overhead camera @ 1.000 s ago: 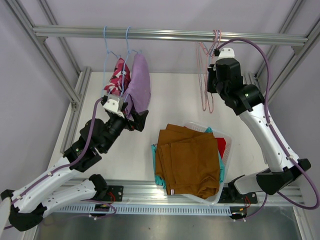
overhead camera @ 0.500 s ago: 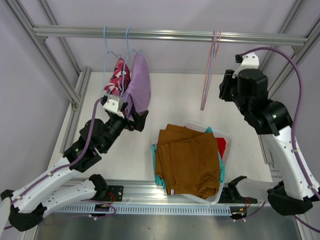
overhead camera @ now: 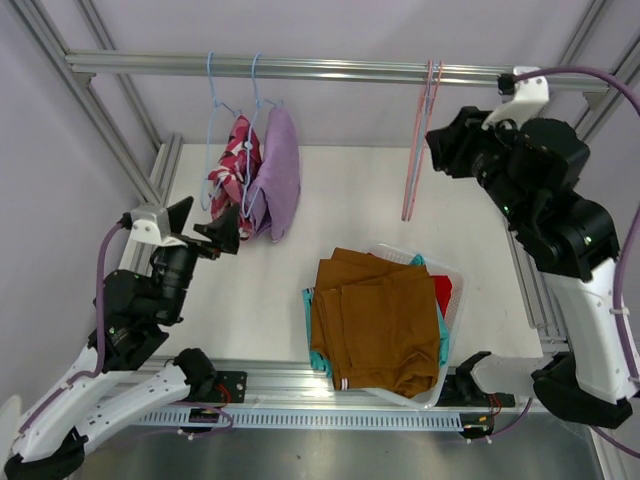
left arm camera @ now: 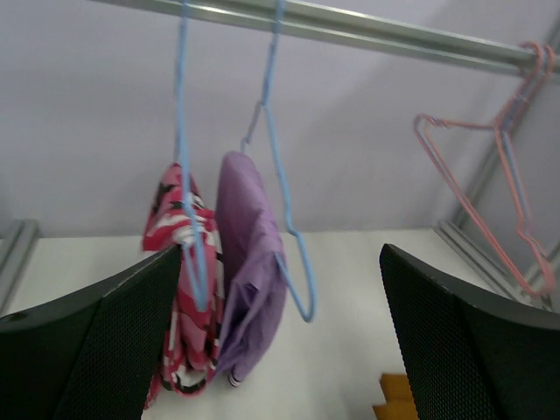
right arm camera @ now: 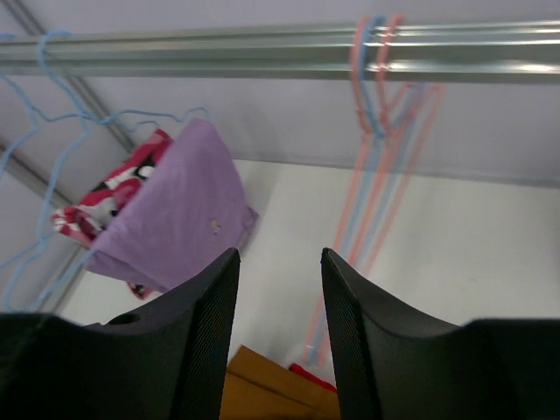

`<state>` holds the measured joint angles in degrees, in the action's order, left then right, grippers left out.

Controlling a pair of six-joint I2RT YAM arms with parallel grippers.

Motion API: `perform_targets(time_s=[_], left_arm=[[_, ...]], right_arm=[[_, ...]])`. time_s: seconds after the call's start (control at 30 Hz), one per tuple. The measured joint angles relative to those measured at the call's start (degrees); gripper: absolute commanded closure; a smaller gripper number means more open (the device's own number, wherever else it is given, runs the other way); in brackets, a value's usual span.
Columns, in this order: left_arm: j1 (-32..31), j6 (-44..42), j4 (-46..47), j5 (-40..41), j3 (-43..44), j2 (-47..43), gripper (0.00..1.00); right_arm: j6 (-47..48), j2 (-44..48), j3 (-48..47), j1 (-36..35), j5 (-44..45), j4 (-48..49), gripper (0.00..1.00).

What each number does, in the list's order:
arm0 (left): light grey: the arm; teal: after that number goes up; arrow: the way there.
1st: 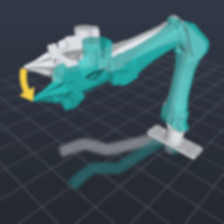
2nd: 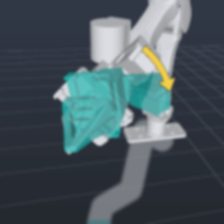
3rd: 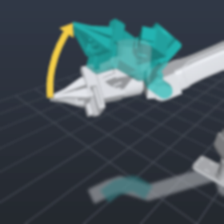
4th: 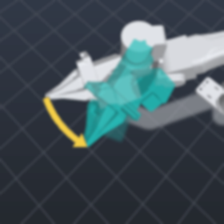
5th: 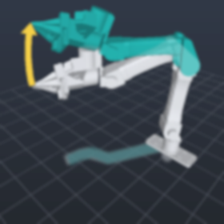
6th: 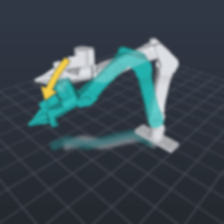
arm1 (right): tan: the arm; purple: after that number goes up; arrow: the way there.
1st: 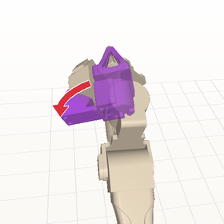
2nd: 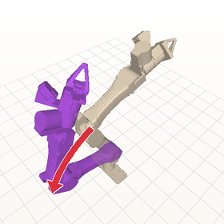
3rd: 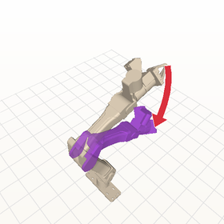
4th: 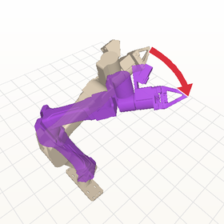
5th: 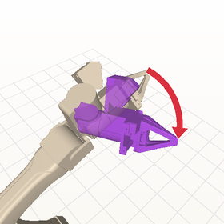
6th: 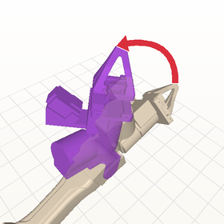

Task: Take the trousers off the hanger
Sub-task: Pick up the hanger from the clothesline.

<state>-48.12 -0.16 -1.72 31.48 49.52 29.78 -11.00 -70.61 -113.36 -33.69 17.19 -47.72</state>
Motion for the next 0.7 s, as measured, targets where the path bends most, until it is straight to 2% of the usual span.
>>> perform_targets(time_s=[0.2,0.4,0.7], left_arm=[[3.65,-0.59,3.37,5.18,-1.11,-0.72,0.01],[4.04,-2.34,6.32,8.79,-3.87,-1.49,0.01],[4.07,-2.91,7.89,8.79,-4.48,-1.66,0.01]], right_arm=[[-2.43,-9.09,-0.68,-0.85,-11.52,7.19,0.46],[-6.01,-18.84,-0.24,-2.91,-24.17,13.05,0.42],[-10.01,-27.34,-1.09,-7.96,-34.69,19.96,0.35]])
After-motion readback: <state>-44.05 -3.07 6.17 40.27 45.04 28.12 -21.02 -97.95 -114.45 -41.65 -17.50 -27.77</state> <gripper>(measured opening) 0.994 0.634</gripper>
